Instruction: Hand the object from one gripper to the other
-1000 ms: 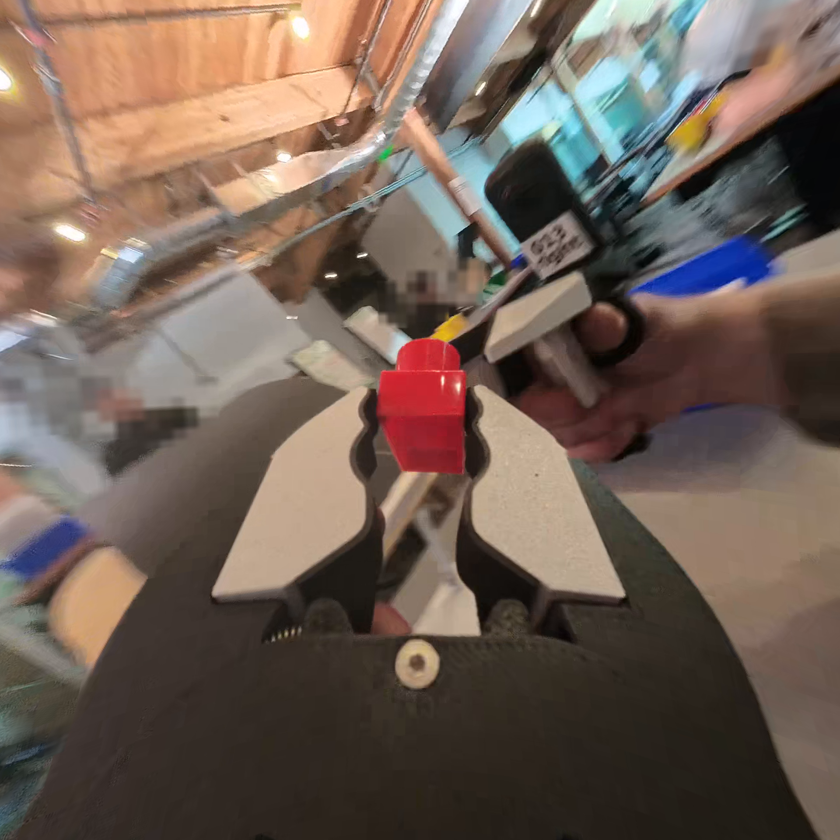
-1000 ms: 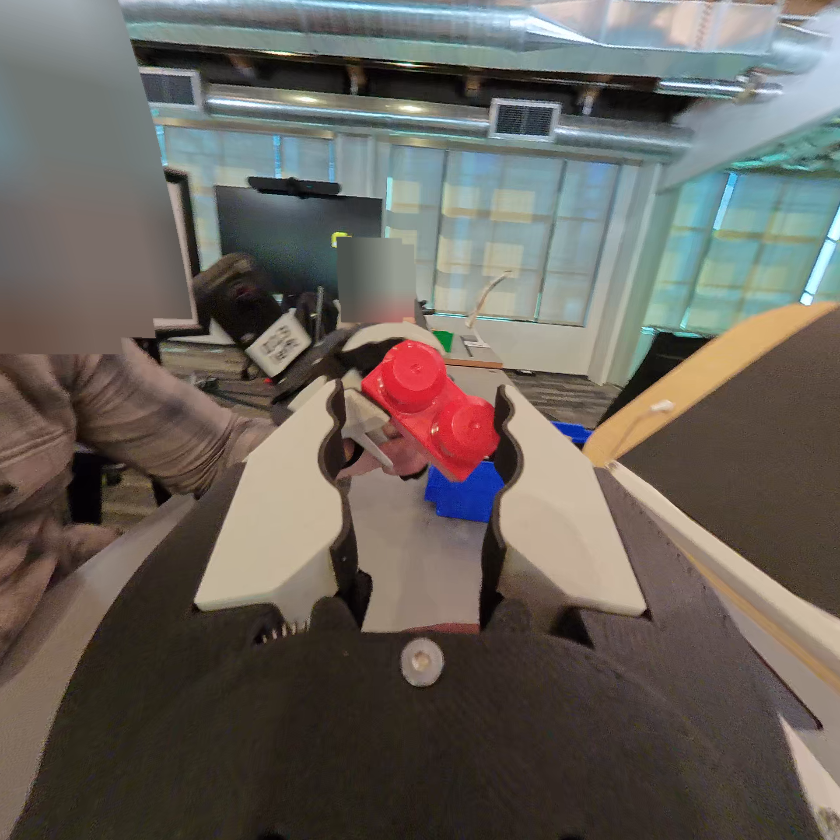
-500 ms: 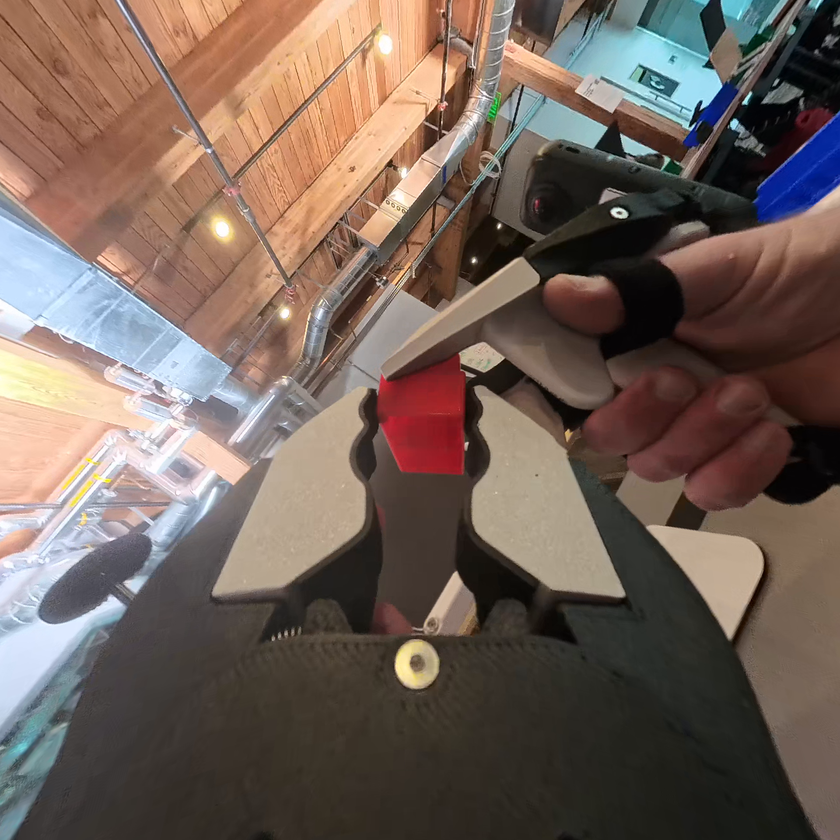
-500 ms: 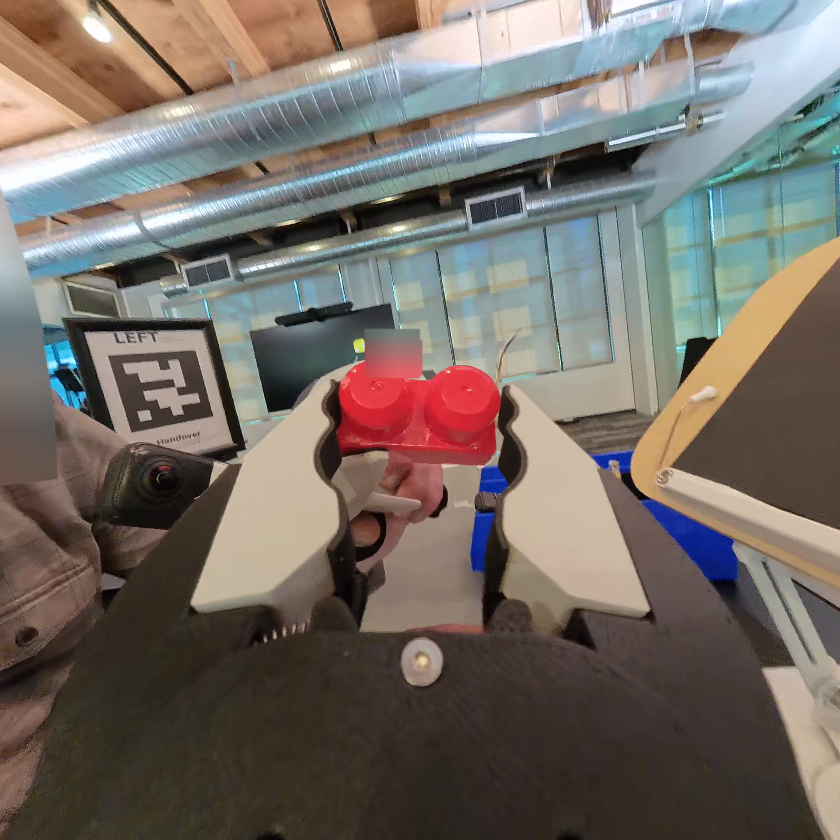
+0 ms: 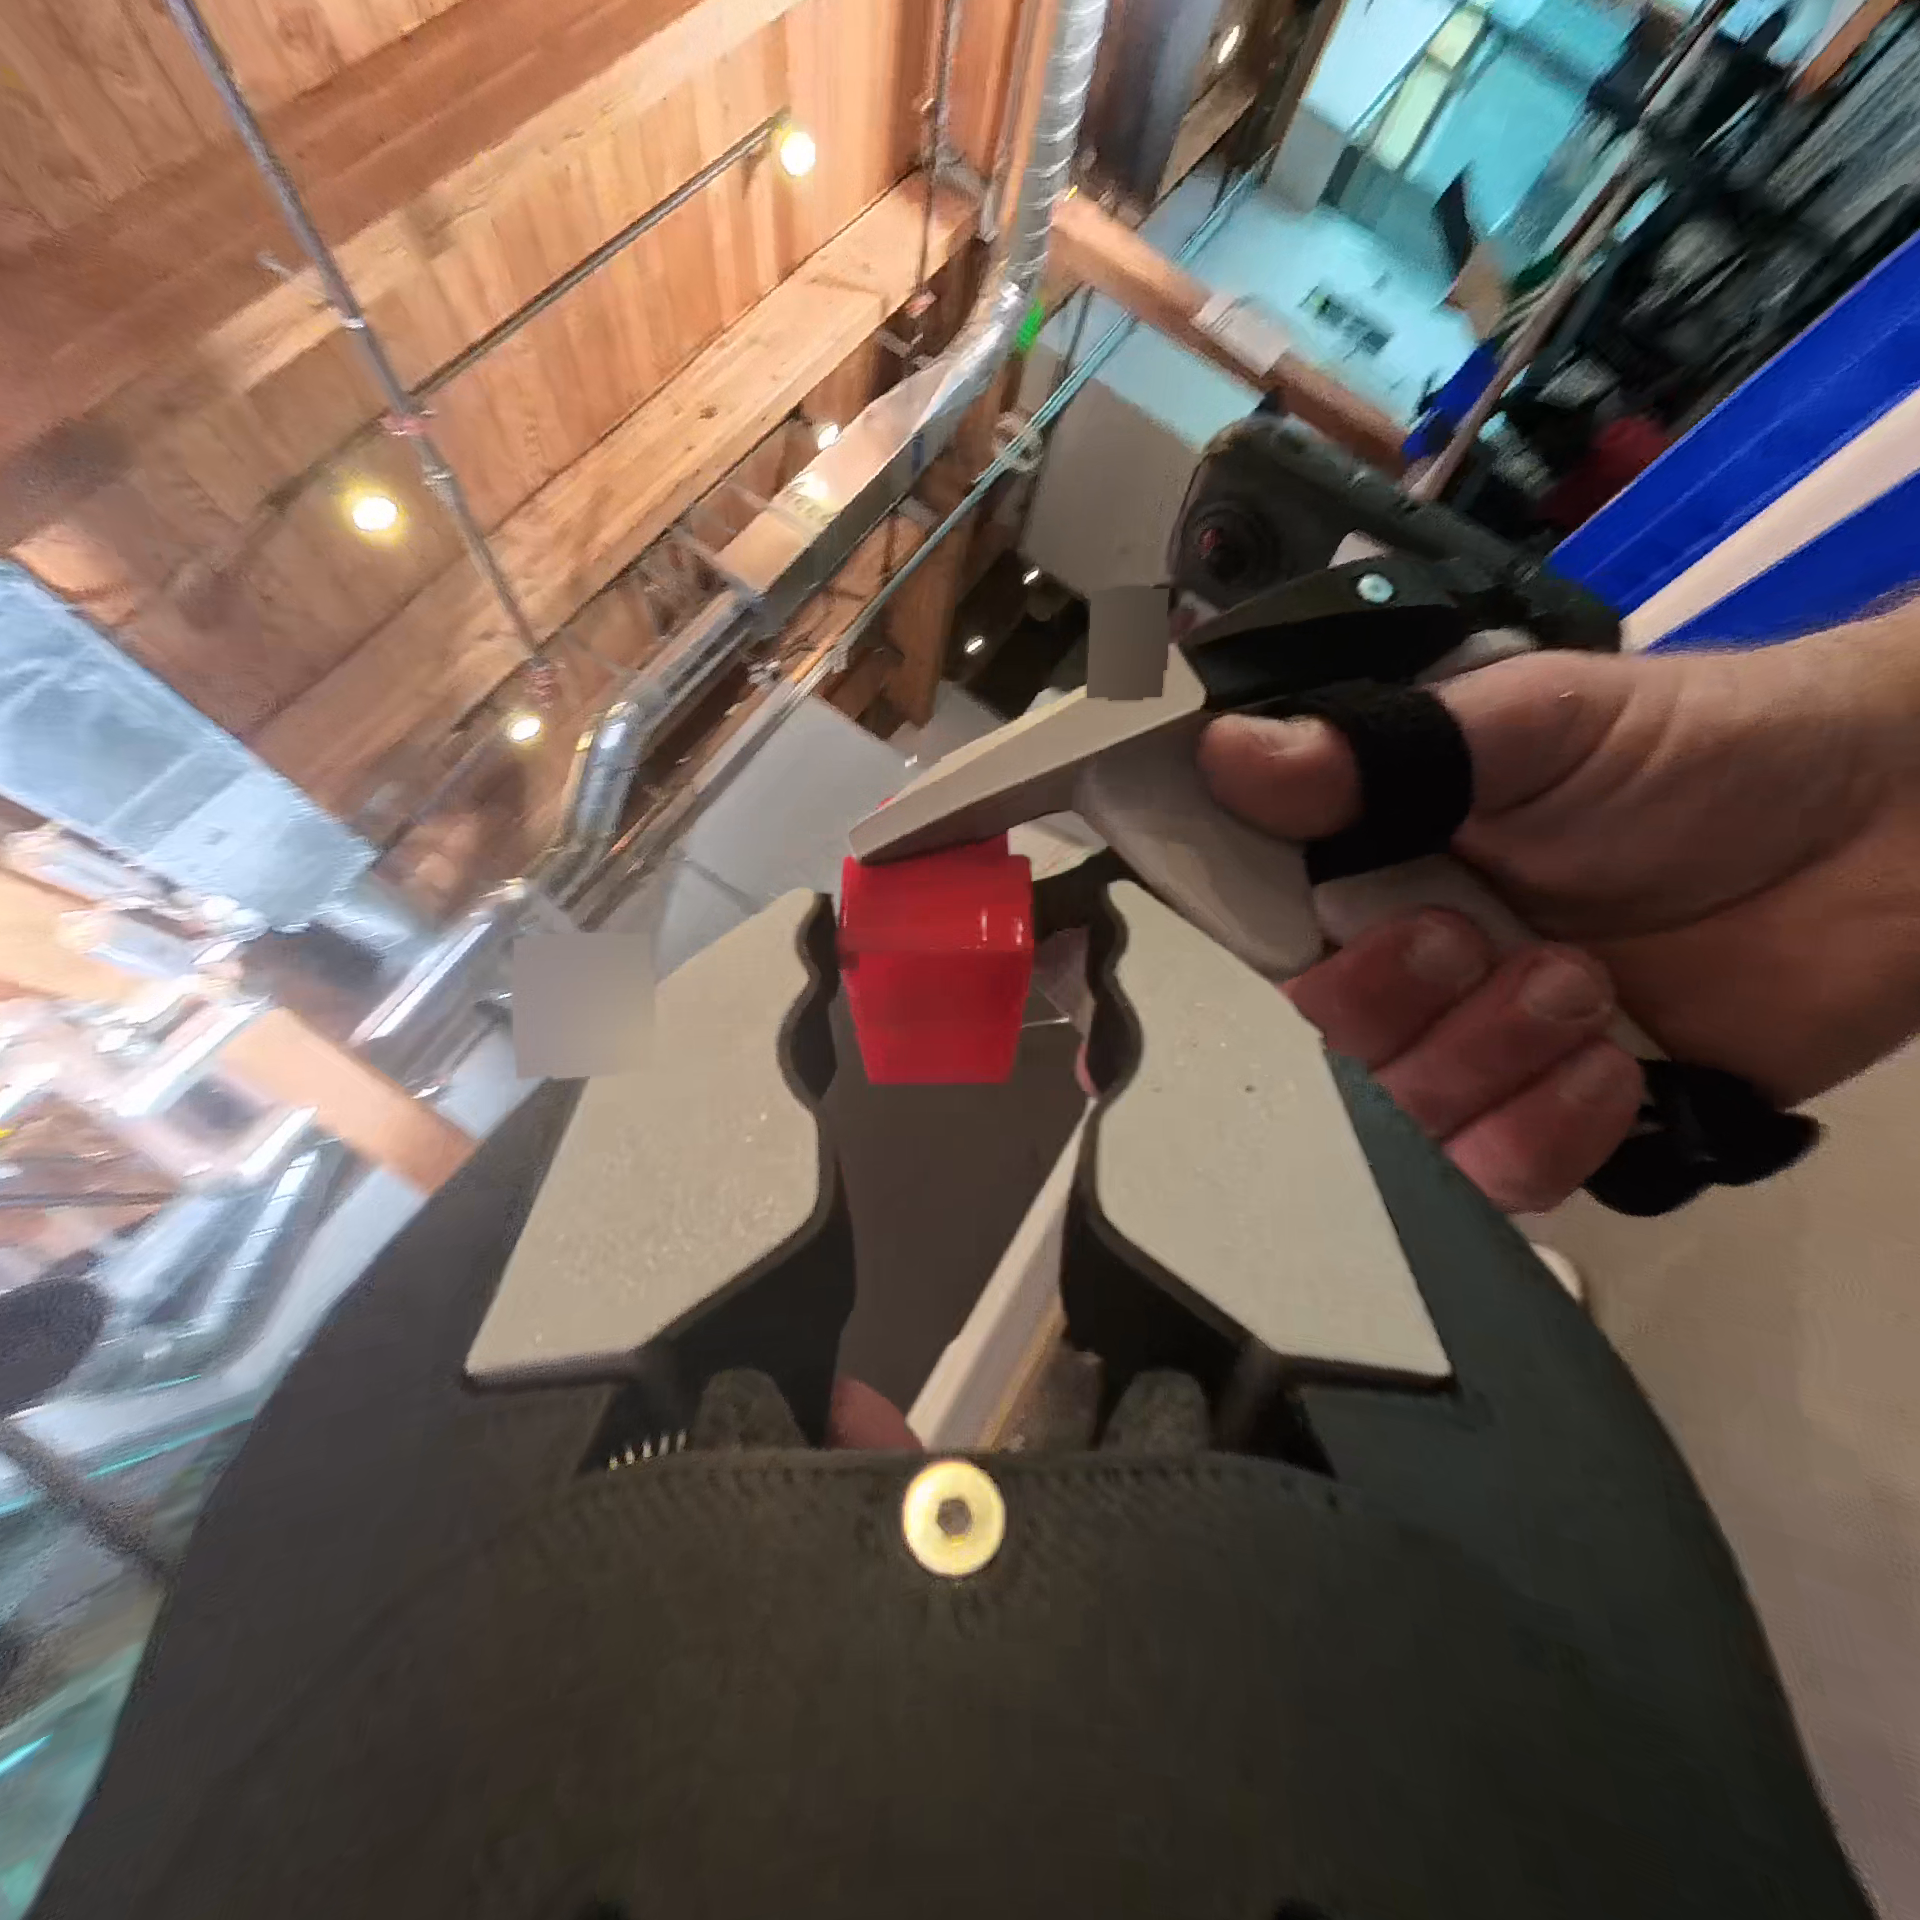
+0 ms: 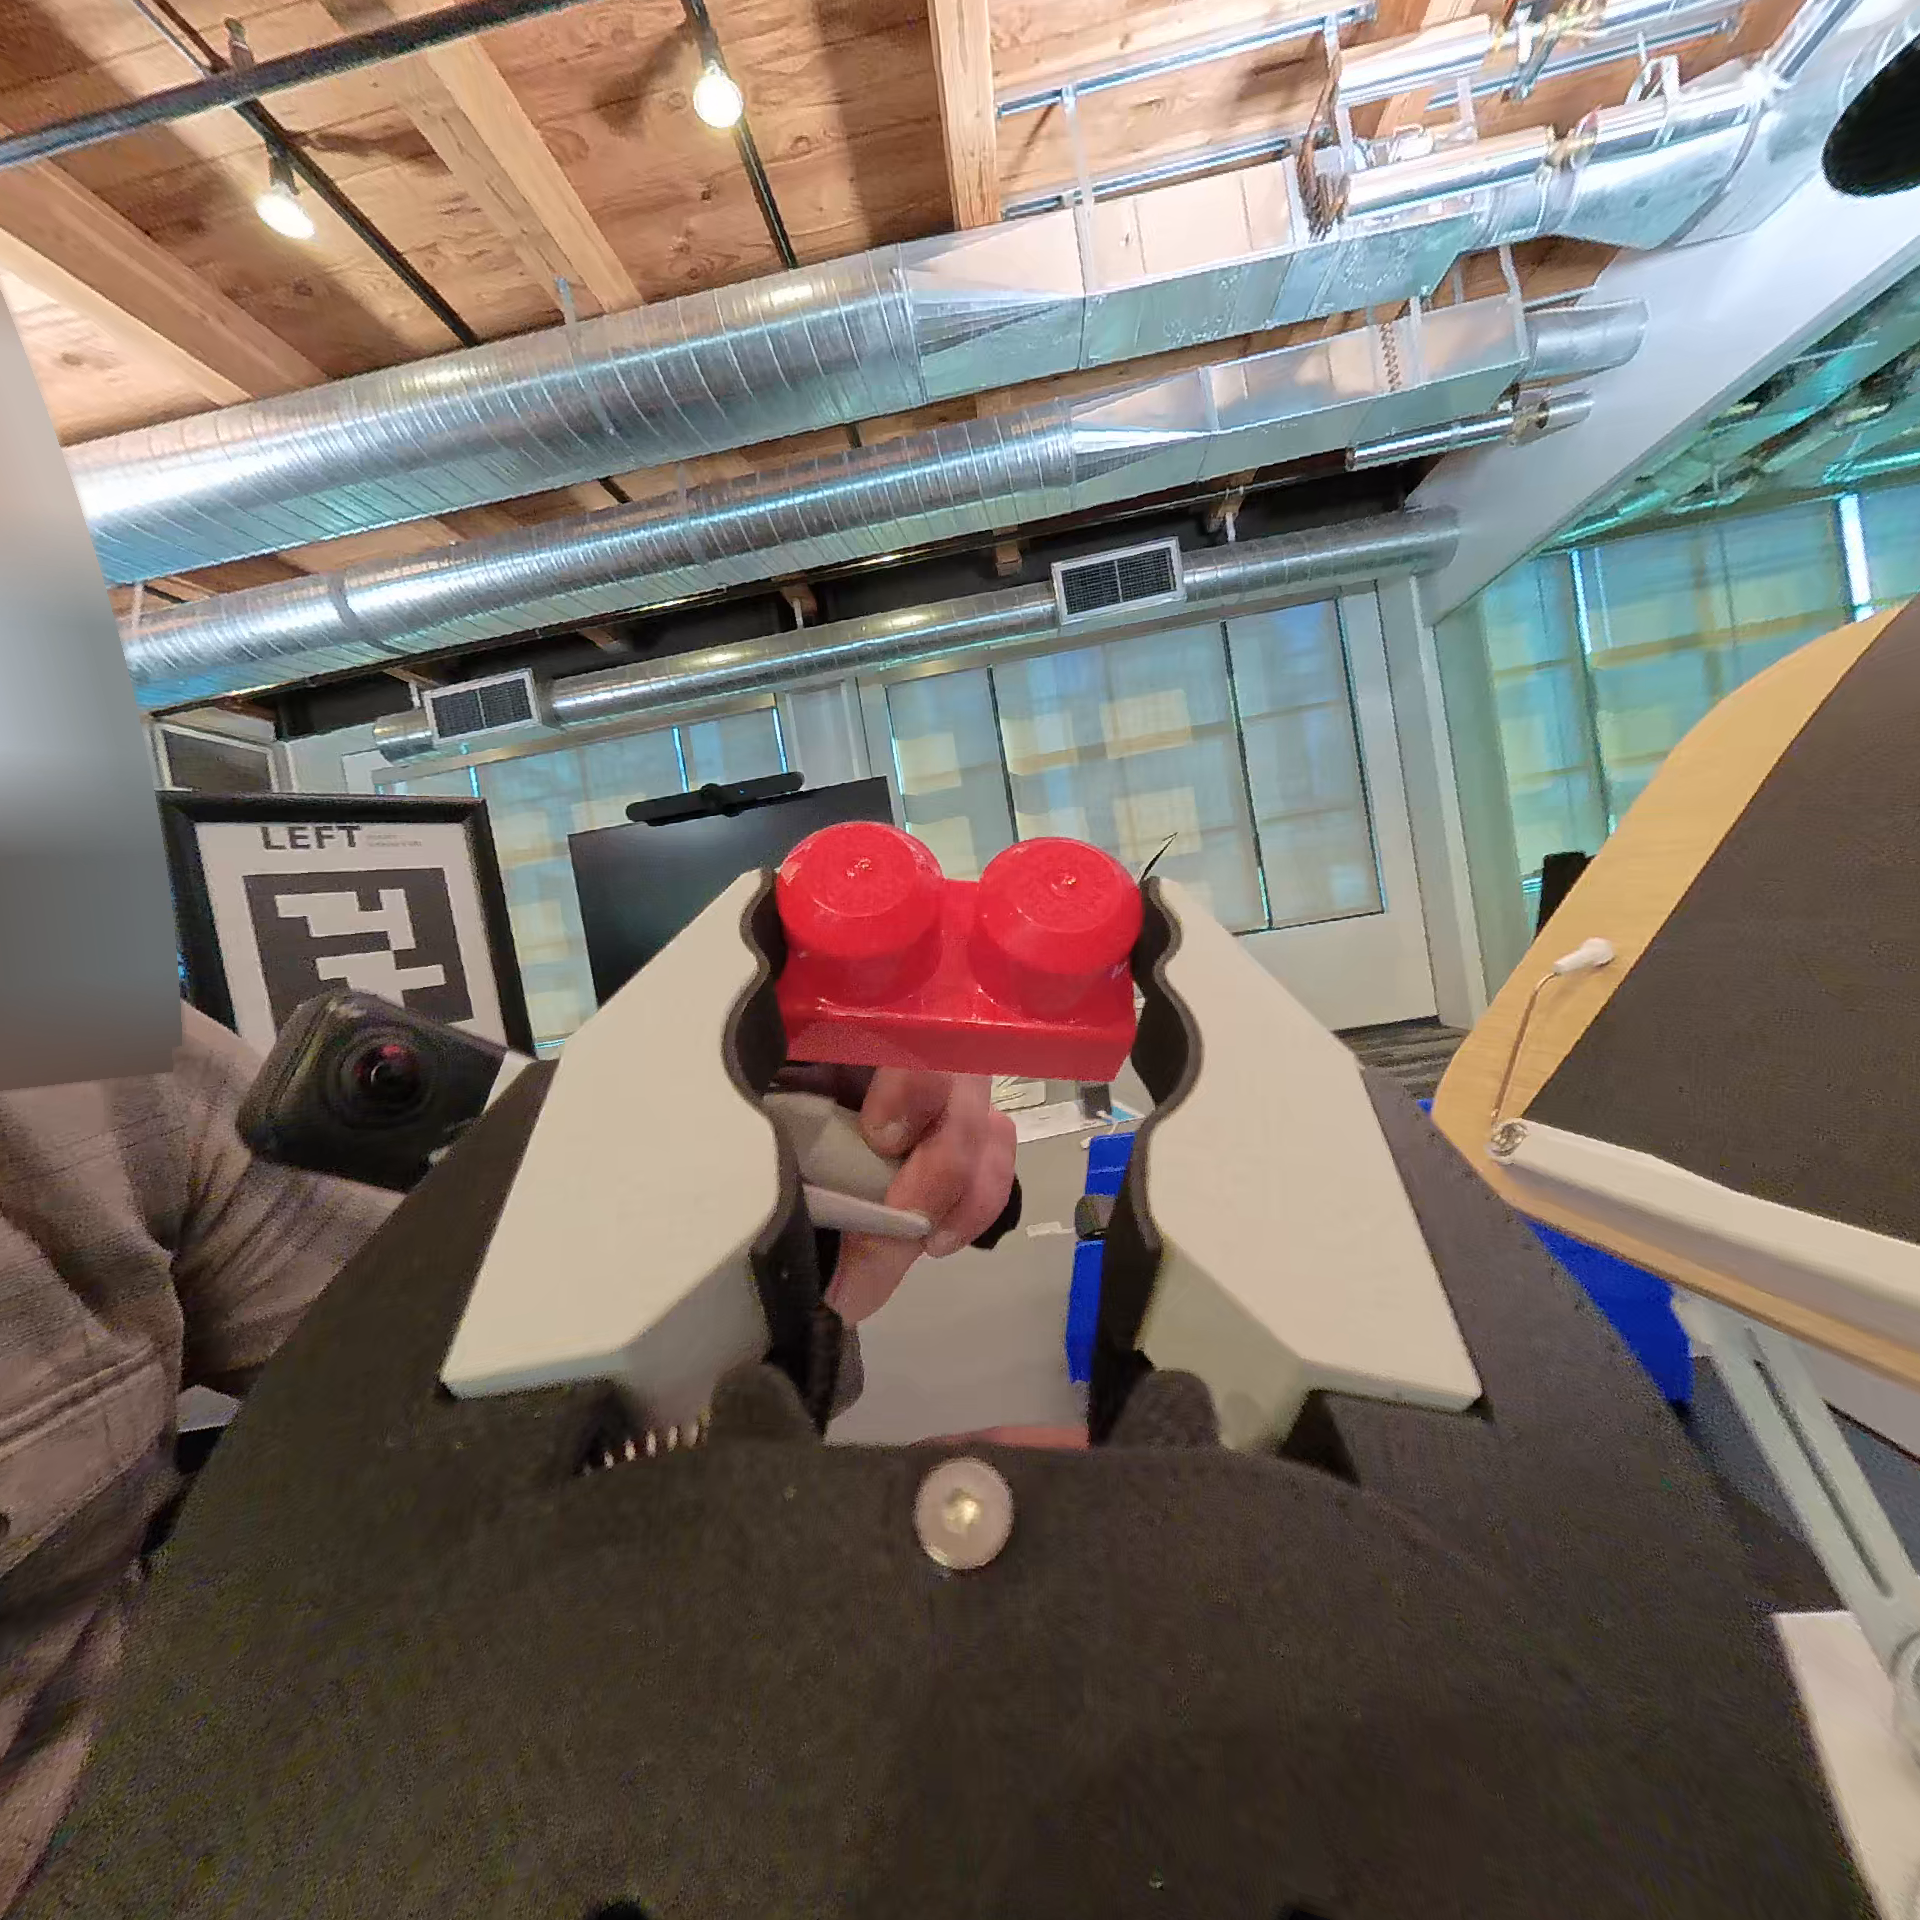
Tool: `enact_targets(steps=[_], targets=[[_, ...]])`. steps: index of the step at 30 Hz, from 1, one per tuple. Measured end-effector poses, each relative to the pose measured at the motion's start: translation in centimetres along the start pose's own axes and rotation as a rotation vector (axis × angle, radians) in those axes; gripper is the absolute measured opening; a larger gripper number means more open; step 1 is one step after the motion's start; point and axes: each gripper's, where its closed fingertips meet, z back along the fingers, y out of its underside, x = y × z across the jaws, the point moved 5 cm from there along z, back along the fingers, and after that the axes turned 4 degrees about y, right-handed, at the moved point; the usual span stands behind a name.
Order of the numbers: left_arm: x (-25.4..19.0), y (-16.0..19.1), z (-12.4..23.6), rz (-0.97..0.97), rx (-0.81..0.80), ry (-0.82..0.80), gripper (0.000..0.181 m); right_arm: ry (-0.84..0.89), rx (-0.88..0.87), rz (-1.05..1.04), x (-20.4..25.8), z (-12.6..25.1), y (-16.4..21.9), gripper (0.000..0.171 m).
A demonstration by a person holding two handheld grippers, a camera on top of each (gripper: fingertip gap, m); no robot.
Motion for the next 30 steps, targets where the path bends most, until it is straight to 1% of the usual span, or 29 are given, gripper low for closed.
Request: enact_targets(steps=[1,3,5,7,9,10,13,17,20,24,26,30], targets=[[0.2,0.0,0.1,0.054,-0.018,0.023,0.05,0.001,-0.005,0.014,0.0,0.2,-0.2,0.065],[0.6,-0.2,0.2,0.26,-0.075,0.139,0.066,0.003,0.0,0.054,0.0,0.7,-0.6,0.065],[1.6,0.2,0.2,0.521,-0.105,0.231,0.073,-0.023,0.017,0.111,0.5,1.1,-1.0,0.065],[2.6,0.9,0.1,0.844,-0.137,0.35,0.079,-0.066,0.059,0.193,1.5,1.5,-1.2,0.065],[3.0,1.6,0.1,1.164,-0.205,0.489,0.078,-0.124,0.084,0.255,2.7,1.8,-1.6,0.066],[2.9,1.9,0.1,1.29,-0.23,0.563,0.079,-0.149,0.096,0.283,3.2,2.0,-1.7,0.065],[1.9,1.3,0.4,1.544,-0.337,0.787,0.079,-0.225,0.158,0.351,4.9,2.4,-2.0,0.065],[-0.5,-0.1,0.4,1.637,-0.379,0.953,0.08,-0.298,0.252,0.442,6.7,2.4,-1.6,0.065],[-1.4,-0.9,0.4,1.706,-0.451,0.99,0.076,-0.331,0.299,0.481,7.6,2.1,-0.9,0.065],[-1.8,-1.6,0.9,1.752,-0.552,1.038,0.069,-0.354,0.355,0.517,8.1,1.4,0.4,0.066],[-1.7,-1.9,1.2,1.752,-0.604,1.049,0.059,-0.359,0.361,0.533,8.2,1.3,0.8,0.066],[-1.6,-1.9,1.9,1.788,-0.703,1.098,0.05,-0.383,0.393,0.584,9.2,0.8,1.2,0.065]])
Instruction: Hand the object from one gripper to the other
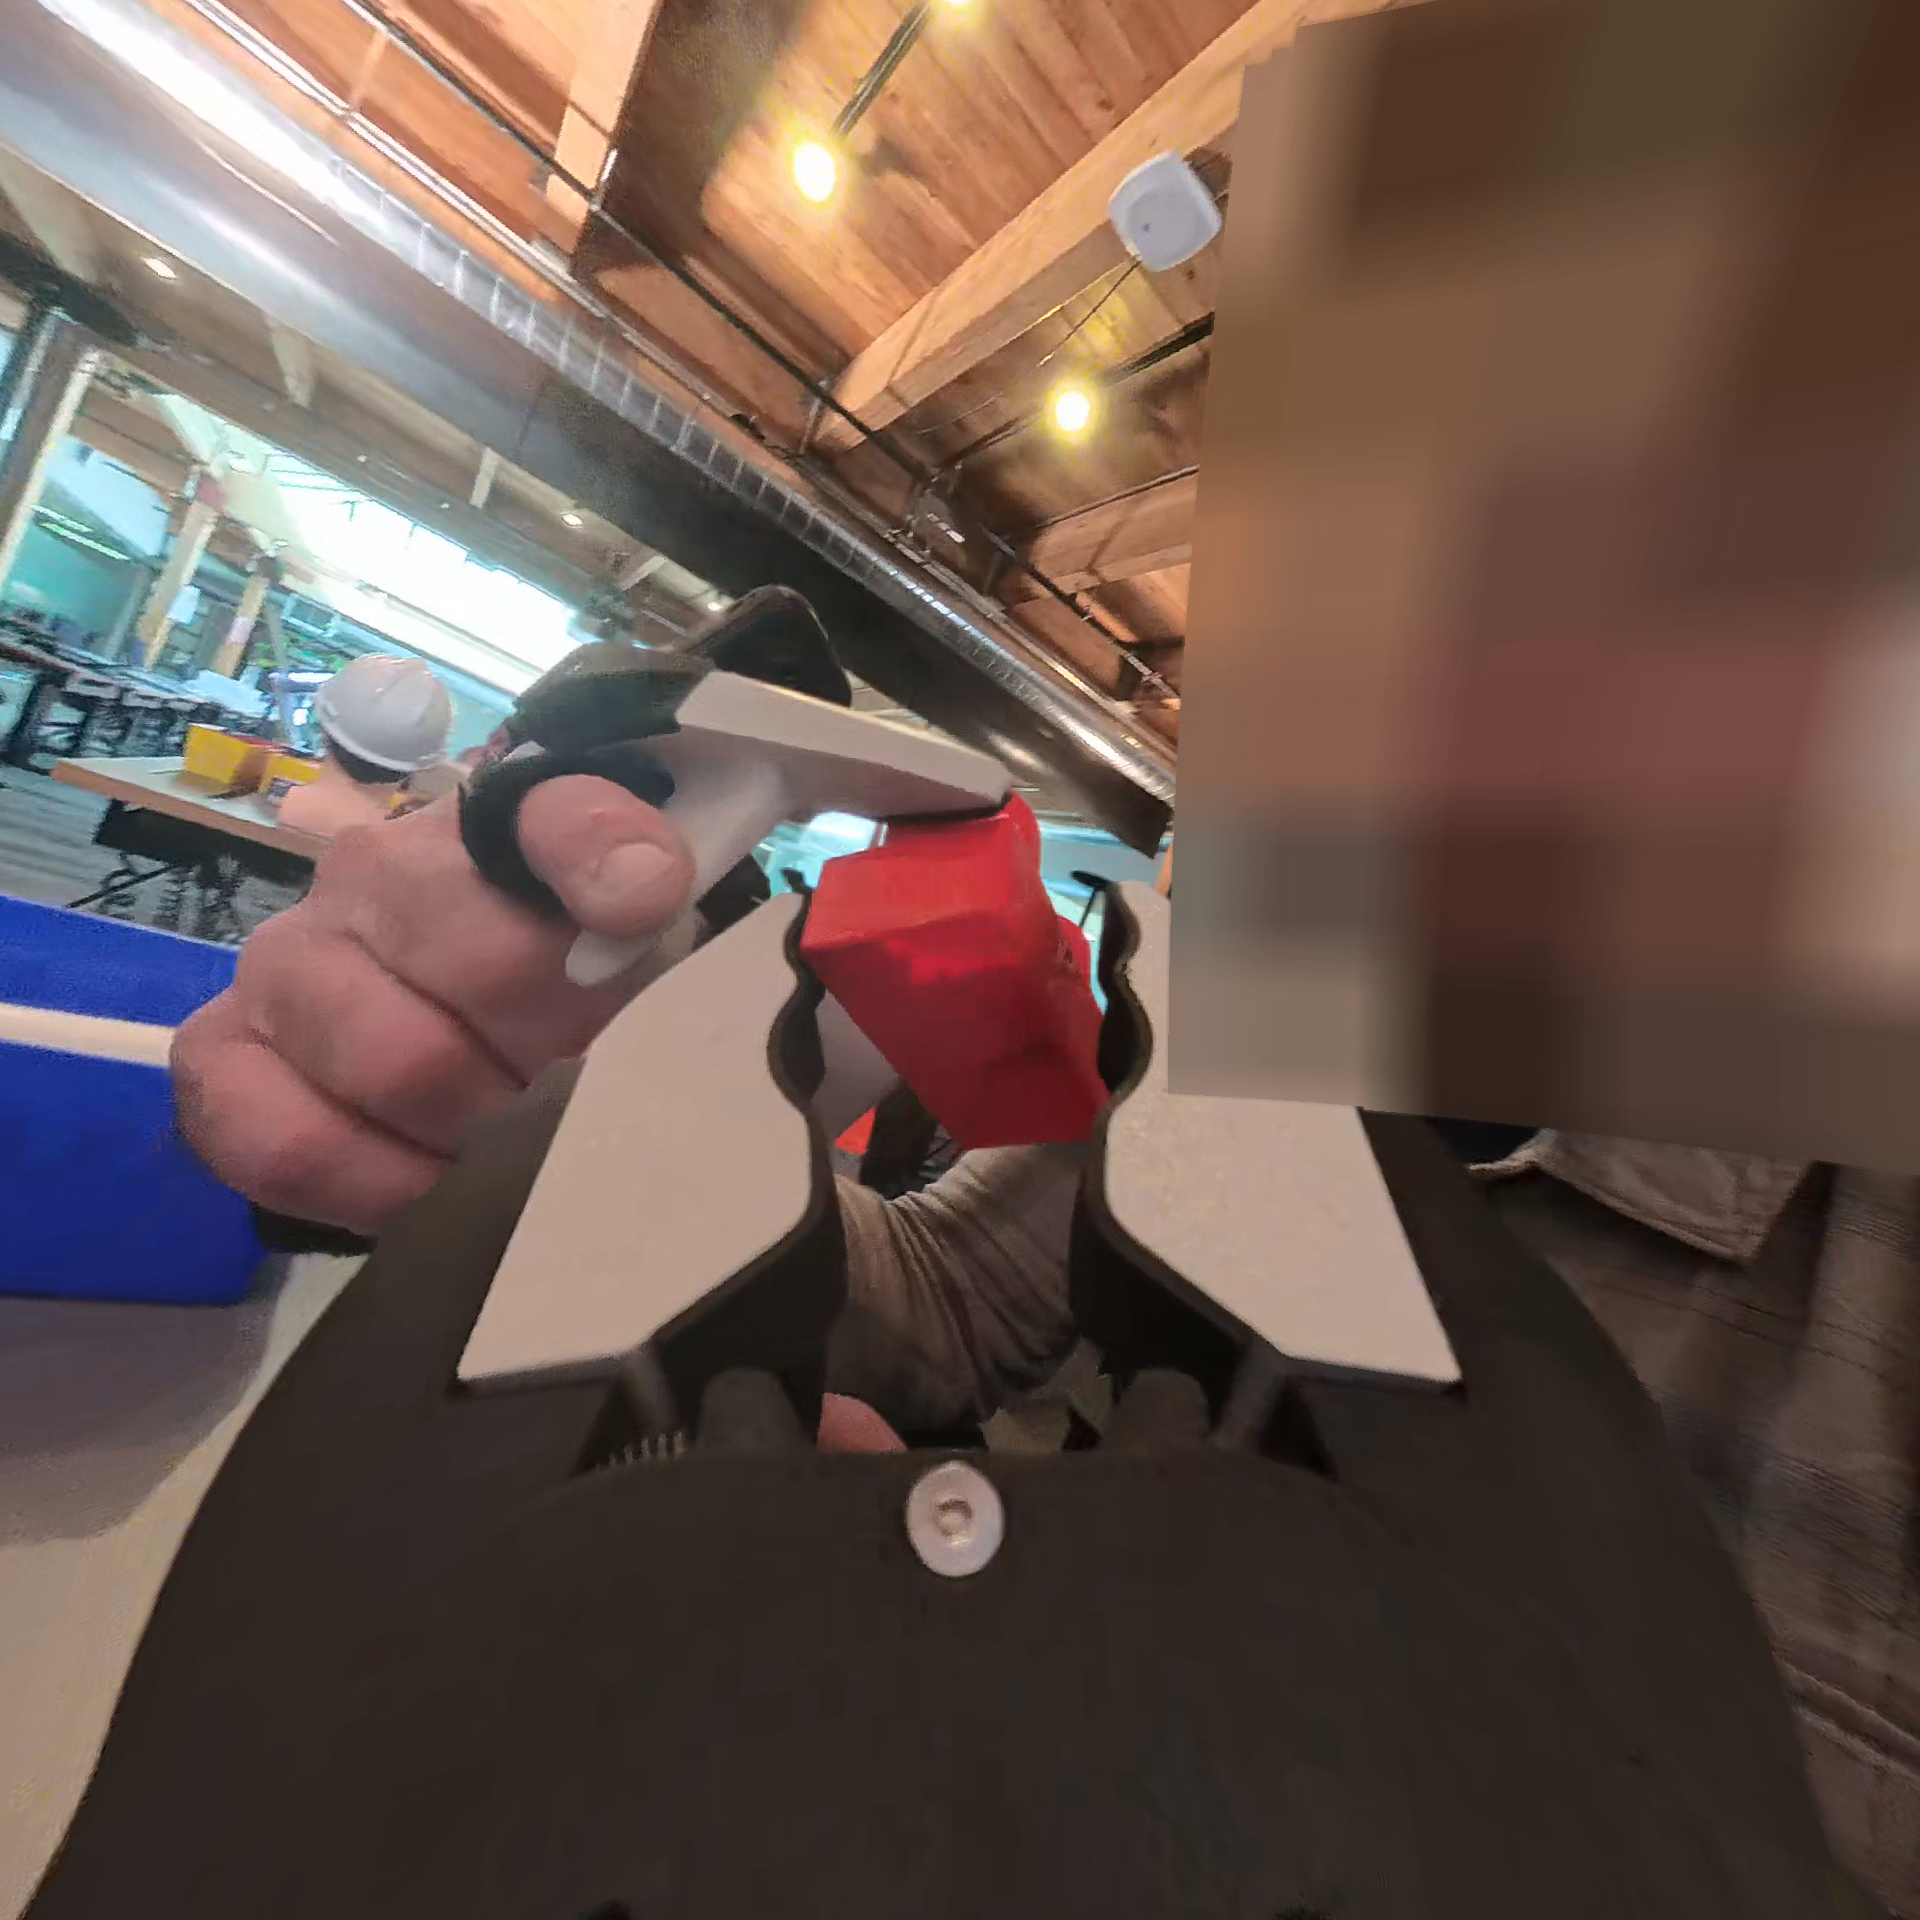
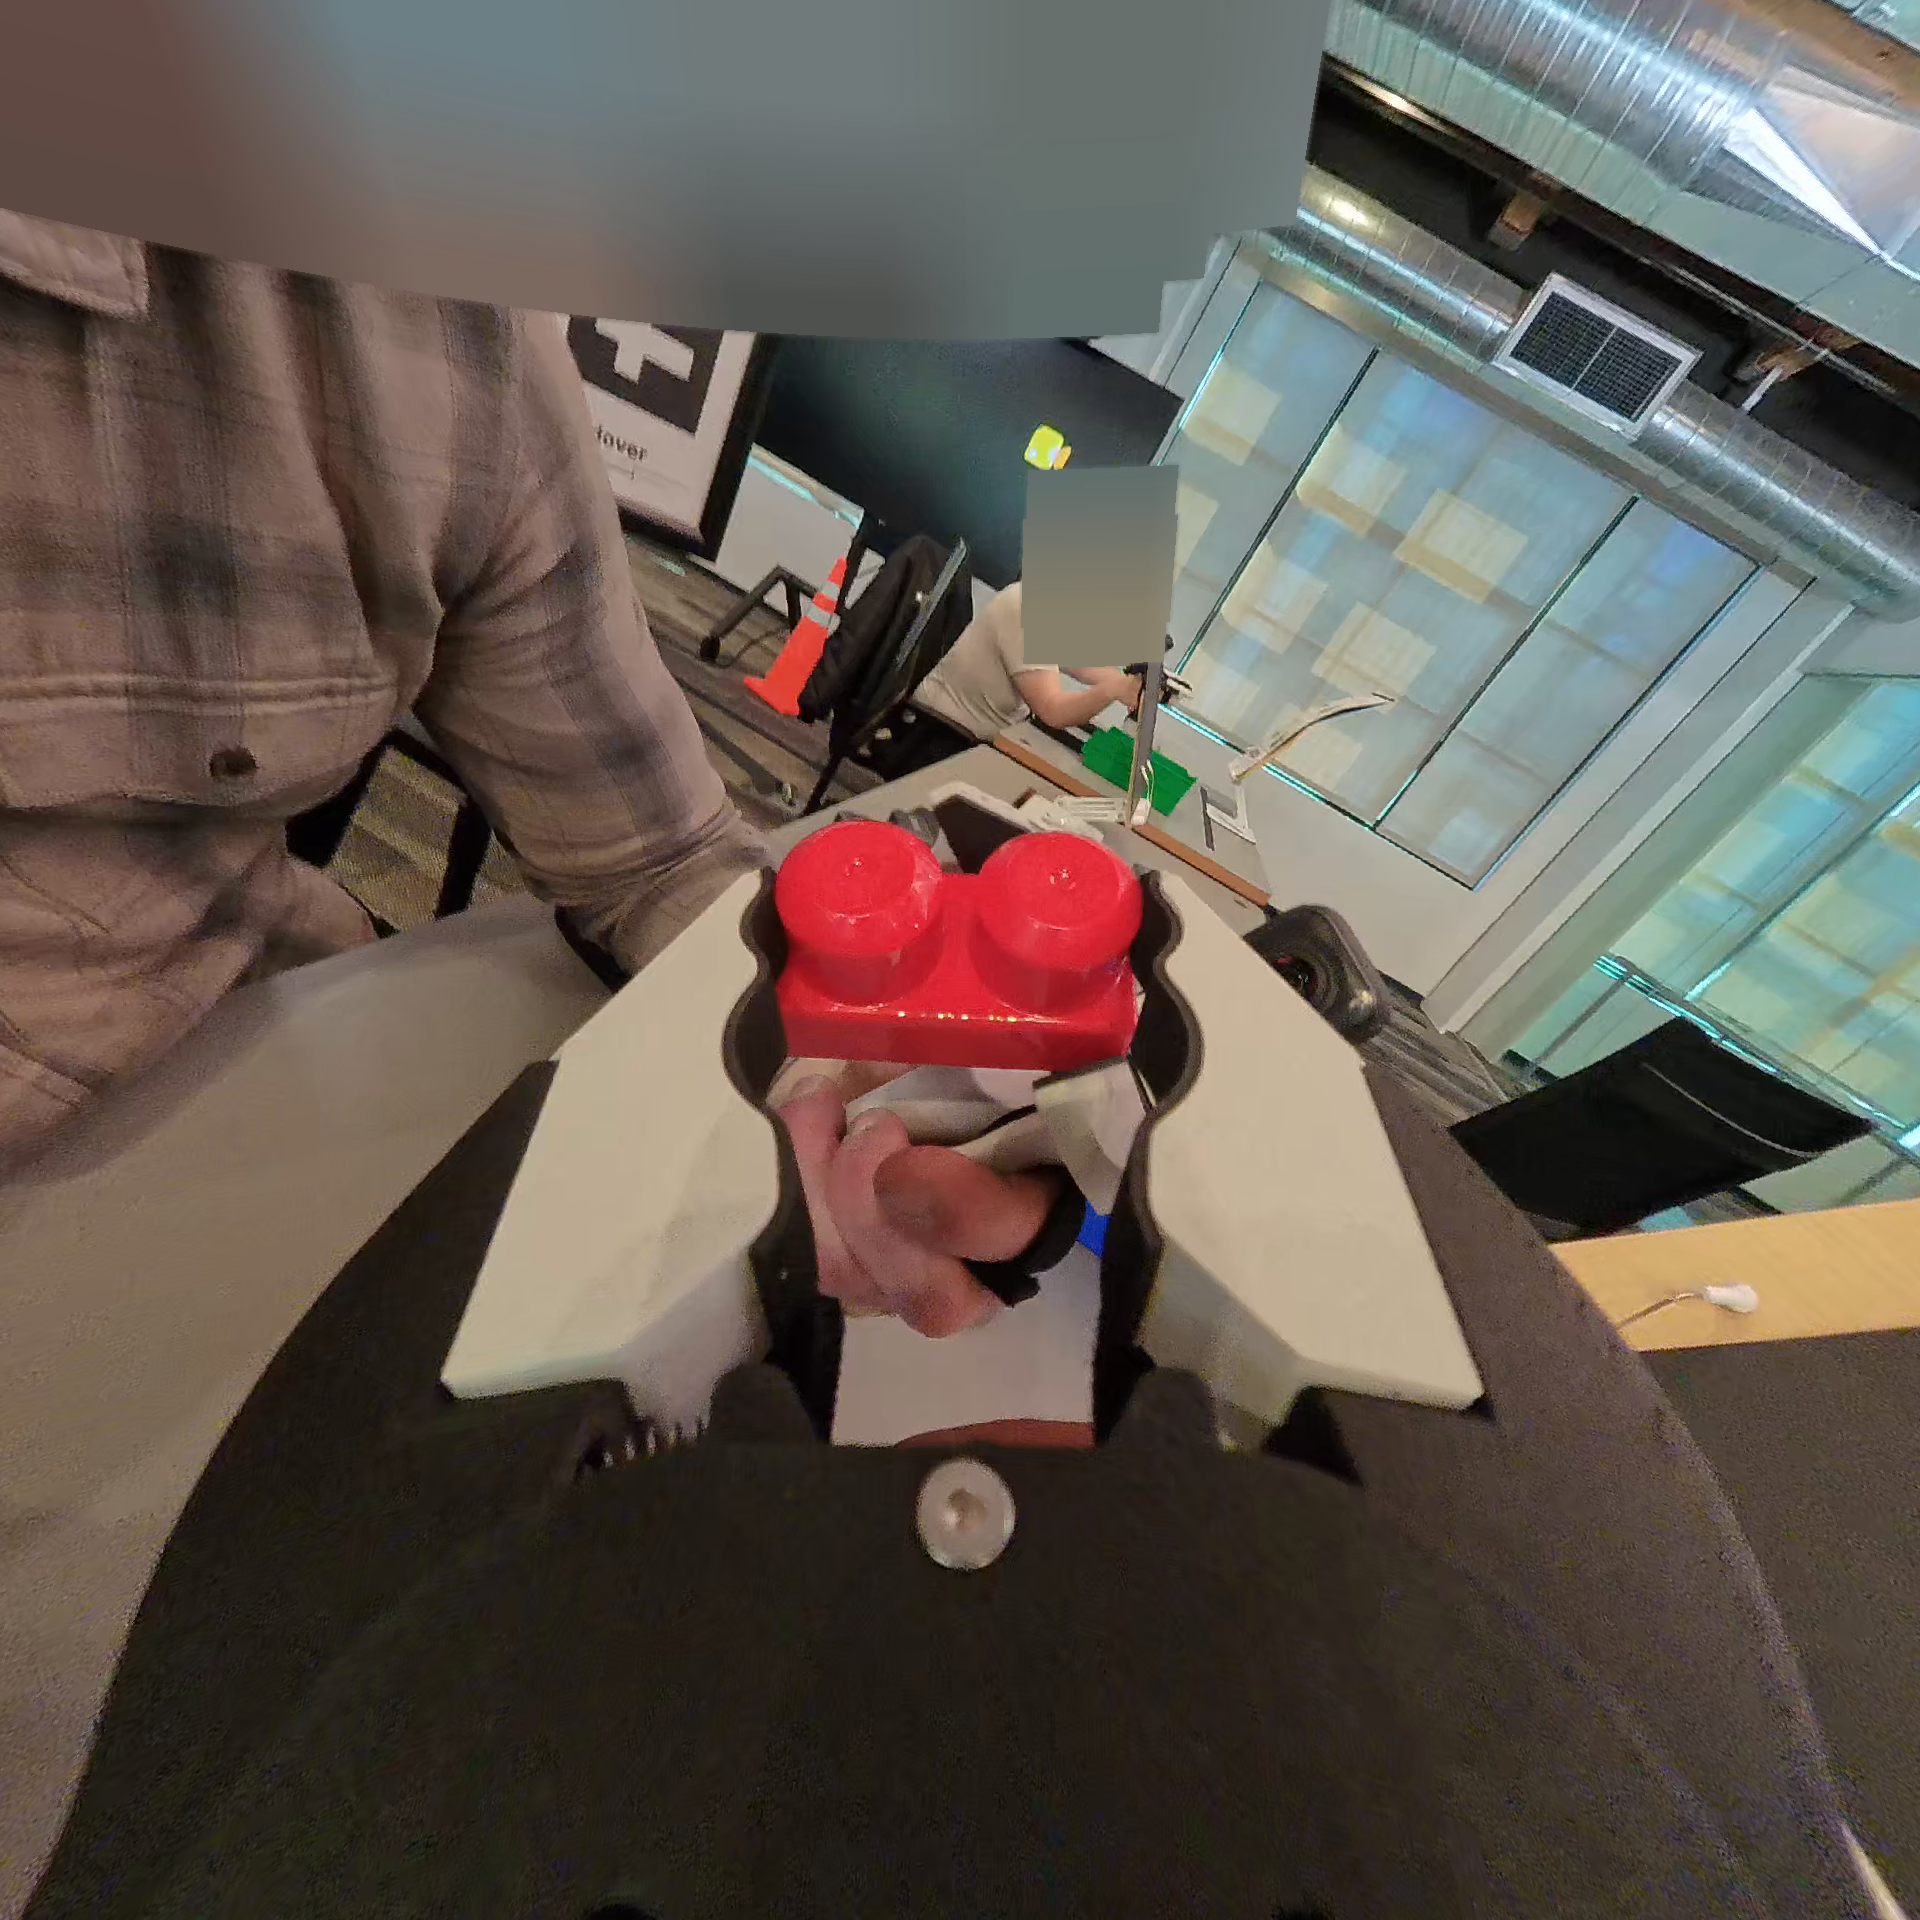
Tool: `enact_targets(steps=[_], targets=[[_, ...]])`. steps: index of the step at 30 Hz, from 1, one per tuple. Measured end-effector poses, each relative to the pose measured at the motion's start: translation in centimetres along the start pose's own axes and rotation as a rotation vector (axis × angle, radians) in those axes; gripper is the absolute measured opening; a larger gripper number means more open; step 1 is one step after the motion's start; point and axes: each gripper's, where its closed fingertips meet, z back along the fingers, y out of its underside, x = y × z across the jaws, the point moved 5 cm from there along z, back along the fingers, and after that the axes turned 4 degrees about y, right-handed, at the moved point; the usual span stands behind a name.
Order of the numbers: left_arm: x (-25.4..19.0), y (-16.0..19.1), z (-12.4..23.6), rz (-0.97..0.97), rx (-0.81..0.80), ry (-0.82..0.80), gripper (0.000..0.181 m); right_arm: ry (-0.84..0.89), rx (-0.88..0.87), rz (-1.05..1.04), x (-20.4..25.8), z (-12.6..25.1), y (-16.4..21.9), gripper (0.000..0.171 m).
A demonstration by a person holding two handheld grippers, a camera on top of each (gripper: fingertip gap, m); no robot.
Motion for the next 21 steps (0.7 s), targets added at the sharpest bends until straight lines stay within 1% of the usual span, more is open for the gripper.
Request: enact_targets(steps=[3,5,10,11,12,13,15,16,17,19,21], targets=[[-0.5,0.2,0.0,0.009,-0.011,0.063,0.044,-0.011,0.061,0.06,0.6,-0.8,-0.3,0.065],[-0.8,0.3,-0.1,0.003,-0.007,0.082,0.044,-0.017,0.078,0.081,0.8,-0.9,-0.5,0.065],[-1.2,0.2,0.0,-0.054,-0.025,0.087,0.041,-0.008,0.116,0.084,0.8,-1.2,-0.6,0.065],[-1.1,0.0,0.0,-0.09,-0.024,0.055,0.041,0.01,0.127,0.073,0.6,-1.2,-0.6,0.067],[-1.1,-0.2,0.0,-0.135,-0.01,0.018,0.04,0.031,0.131,0.055,0.4,-1.2,-0.7,0.084],[-1.1,-0.6,0.2,-0.182,0.0,-0.016,0.04,0.051,0.133,0.024,0.0,-1.0,-0.8,0.095],[-1.1,-1.4,0.4,-0.318,0.048,-0.133,0.04,0.086,0.16,-0.035,-0.8,-0.6,-0.6,0.105],[-1.0,-1.8,0.6,-0.4,0.079,-0.205,0.04,0.103,0.175,-0.049,-1.1,-0.3,-0.4,0.105],[-1.0,-2.4,0.9,-0.477,0.094,-0.274,0.039,0.123,0.192,-0.063,-1.5,0.1,0.0,0.101],[-0.2,-3.5,1.5,-0.687,0.173,-0.515,0.04,0.152,0.254,-0.086,-2.1,0.7,1.0,0.098],[0.1,-4.3,1.9,-0.899,0.245,-0.707,0.04,0.207,0.346,-0.094,-2.9,1.4,2.4,0.094]])
